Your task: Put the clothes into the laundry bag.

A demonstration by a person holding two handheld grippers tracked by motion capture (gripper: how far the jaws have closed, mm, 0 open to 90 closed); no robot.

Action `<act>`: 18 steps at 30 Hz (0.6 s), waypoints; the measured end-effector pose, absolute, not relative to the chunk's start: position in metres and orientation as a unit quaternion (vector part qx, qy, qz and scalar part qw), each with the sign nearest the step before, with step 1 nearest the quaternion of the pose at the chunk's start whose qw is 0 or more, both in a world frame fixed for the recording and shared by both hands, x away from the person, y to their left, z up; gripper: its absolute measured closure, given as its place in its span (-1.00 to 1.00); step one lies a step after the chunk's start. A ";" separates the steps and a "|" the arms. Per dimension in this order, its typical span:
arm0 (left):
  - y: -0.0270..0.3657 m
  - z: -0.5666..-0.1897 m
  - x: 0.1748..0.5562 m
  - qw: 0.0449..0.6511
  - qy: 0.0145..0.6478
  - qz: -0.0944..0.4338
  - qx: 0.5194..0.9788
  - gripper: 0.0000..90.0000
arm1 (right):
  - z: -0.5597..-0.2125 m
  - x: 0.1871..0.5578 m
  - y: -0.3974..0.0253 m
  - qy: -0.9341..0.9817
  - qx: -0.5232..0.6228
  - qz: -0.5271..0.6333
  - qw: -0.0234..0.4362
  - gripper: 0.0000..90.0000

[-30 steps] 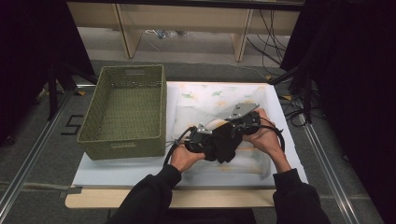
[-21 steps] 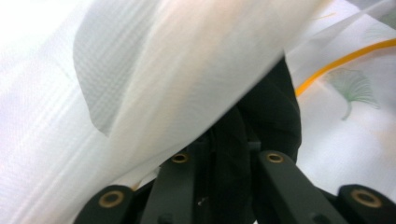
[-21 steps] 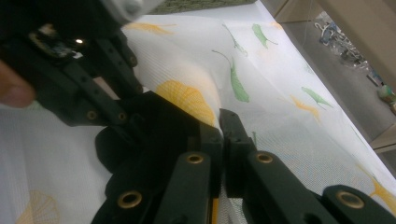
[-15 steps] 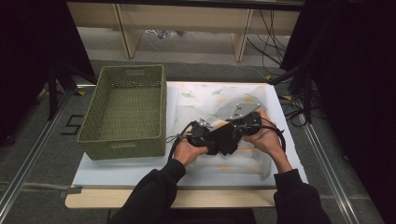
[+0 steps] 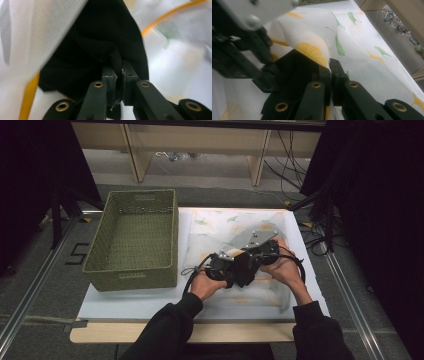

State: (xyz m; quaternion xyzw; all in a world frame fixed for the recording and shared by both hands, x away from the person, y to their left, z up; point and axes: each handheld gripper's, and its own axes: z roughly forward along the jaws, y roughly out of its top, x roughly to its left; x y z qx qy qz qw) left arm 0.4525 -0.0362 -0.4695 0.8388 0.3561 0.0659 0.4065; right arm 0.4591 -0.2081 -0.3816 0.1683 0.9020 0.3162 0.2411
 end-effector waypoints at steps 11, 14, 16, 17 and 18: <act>-0.037 -0.469 0.485 0.389 0.387 0.128 0.826 0.94 | -0.383 0.461 -0.207 0.905 0.163 0.315 0.236 1.00; -0.038 -0.474 0.484 0.395 0.403 0.116 0.817 0.87 | -0.385 0.459 -0.206 0.903 0.172 0.315 0.236 1.00; -0.037 -0.474 0.482 0.393 0.397 0.117 0.821 0.74 | -0.386 0.460 -0.206 0.903 0.171 0.315 0.236 1.00; -0.034 -0.471 0.476 0.391 0.388 0.117 0.827 0.67 | -0.386 0.461 -0.207 0.904 0.168 0.309 0.242 1.00; -0.033 -0.470 0.473 0.394 0.387 0.113 0.826 0.61 | -0.386 0.461 -0.207 0.904 0.170 0.310 0.241 1.00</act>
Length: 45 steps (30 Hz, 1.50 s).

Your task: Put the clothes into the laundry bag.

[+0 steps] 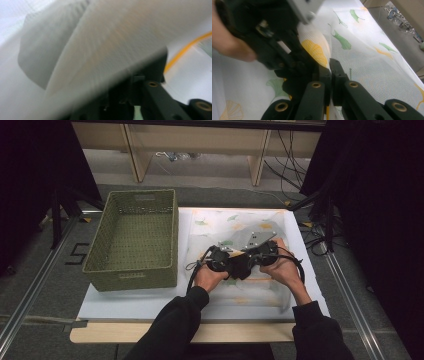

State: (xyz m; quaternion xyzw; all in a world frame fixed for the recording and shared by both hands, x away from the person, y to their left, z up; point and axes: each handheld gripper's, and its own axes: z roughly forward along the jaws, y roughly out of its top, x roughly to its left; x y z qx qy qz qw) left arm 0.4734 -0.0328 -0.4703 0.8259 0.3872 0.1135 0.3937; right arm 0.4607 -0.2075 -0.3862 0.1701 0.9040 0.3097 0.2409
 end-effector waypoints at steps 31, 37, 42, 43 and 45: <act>-0.038 -0.475 0.487 0.373 0.396 0.131 0.829 0.85 | -0.391 0.461 -0.209 0.908 0.175 0.309 0.222 1.00; -0.024 -0.463 0.462 0.369 0.350 0.107 0.854 0.50 | -0.396 0.462 -0.211 0.911 0.174 0.305 0.216 1.00; 0.000 -0.442 0.431 0.382 0.331 0.111 0.856 0.26 | -0.399 0.461 -0.212 0.917 0.165 0.295 0.210 1.00; 0.006 -0.438 0.425 0.384 0.329 0.109 0.856 0.22 | -0.399 0.460 -0.212 0.917 0.170 0.297 0.206 1.00; 0.020 -0.434 0.414 0.372 0.323 0.113 0.863 0.13 | -0.401 0.458 -0.213 0.918 0.170 0.294 0.204 1.00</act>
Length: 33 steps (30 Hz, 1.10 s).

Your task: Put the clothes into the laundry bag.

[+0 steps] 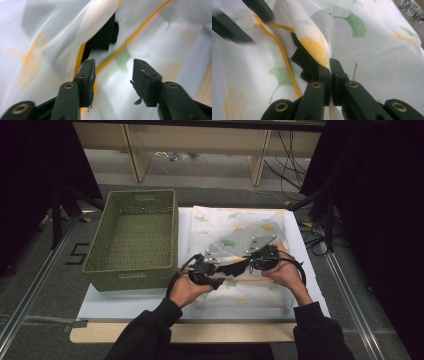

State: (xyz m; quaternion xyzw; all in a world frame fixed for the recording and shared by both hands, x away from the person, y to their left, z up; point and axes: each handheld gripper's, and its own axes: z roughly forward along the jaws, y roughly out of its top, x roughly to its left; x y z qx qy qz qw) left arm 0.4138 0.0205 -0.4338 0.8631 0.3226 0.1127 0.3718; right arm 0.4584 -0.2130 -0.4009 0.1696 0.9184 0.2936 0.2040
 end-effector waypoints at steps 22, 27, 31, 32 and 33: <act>0.084 -0.471 0.392 0.314 0.437 0.048 0.841 -0.30 | -0.436 0.448 -0.228 0.940 0.176 0.249 0.155 1.00; 0.087 -0.475 0.395 0.303 0.454 0.026 0.837 -0.35 | -0.444 0.448 -0.227 0.943 0.183 0.234 0.149 1.00; 0.088 -0.475 0.395 0.302 0.451 0.025 0.840 -0.34 | -0.447 0.445 -0.230 0.943 0.187 0.235 0.144 1.00; 0.087 -0.475 0.395 0.303 0.453 0.027 0.838 -0.35 | -0.448 0.443 -0.231 0.944 0.192 0.232 0.137 1.00; 0.087 -0.475 0.395 0.303 0.453 0.027 0.838 -0.36 | -0.448 0.443 -0.231 0.944 0.192 0.232 0.137 1.00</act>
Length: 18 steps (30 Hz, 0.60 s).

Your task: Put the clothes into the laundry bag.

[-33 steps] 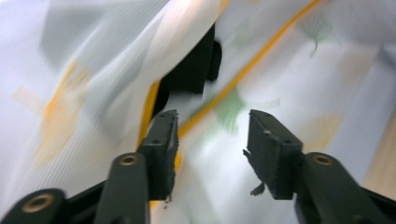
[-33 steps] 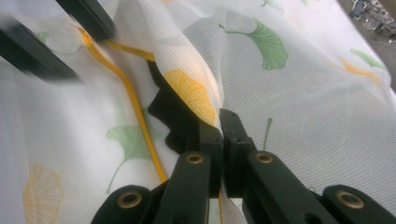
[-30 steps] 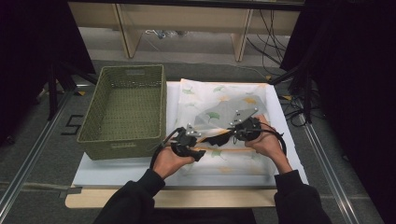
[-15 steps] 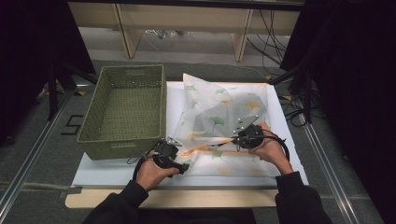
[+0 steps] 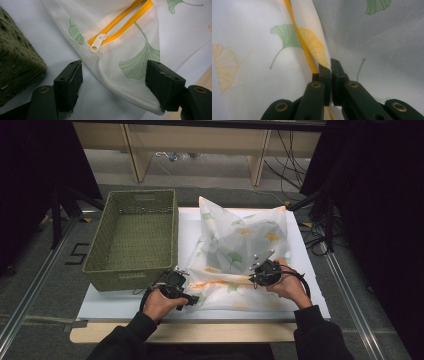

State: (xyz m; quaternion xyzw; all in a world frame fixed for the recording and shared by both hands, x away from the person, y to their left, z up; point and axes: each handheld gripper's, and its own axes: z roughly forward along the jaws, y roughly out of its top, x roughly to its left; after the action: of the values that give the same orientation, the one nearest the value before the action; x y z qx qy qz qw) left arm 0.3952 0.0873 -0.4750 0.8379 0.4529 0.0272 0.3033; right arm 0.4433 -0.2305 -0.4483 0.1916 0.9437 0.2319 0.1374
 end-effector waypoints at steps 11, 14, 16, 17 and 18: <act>0.090 -0.472 0.398 0.311 0.459 0.009 0.832 -0.35 | -0.455 0.446 -0.238 0.944 0.202 0.226 0.133 0.99; 0.088 -0.469 0.396 0.309 0.454 0.025 0.835 -0.31 | -0.455 0.446 -0.238 0.943 0.201 0.228 0.136 0.99; 0.087 -0.469 0.395 0.310 0.453 0.022 0.835 -0.27 | -0.455 0.445 -0.238 0.942 0.204 0.231 0.135 0.99; 0.087 -0.469 0.395 0.305 0.447 0.019 0.841 -0.24 | -0.455 0.445 -0.238 0.943 0.202 0.229 0.134 0.98; 0.088 -0.470 0.396 0.295 0.439 0.015 0.849 -0.23 | -0.455 0.445 -0.238 0.943 0.201 0.228 0.133 0.98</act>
State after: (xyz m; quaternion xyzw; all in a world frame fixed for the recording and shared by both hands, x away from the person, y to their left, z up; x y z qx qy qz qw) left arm 0.3959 0.0882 -0.4702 0.8486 0.4385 0.0145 0.2955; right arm 0.4453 -0.2377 -0.4548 0.2008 0.9434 0.2283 0.1327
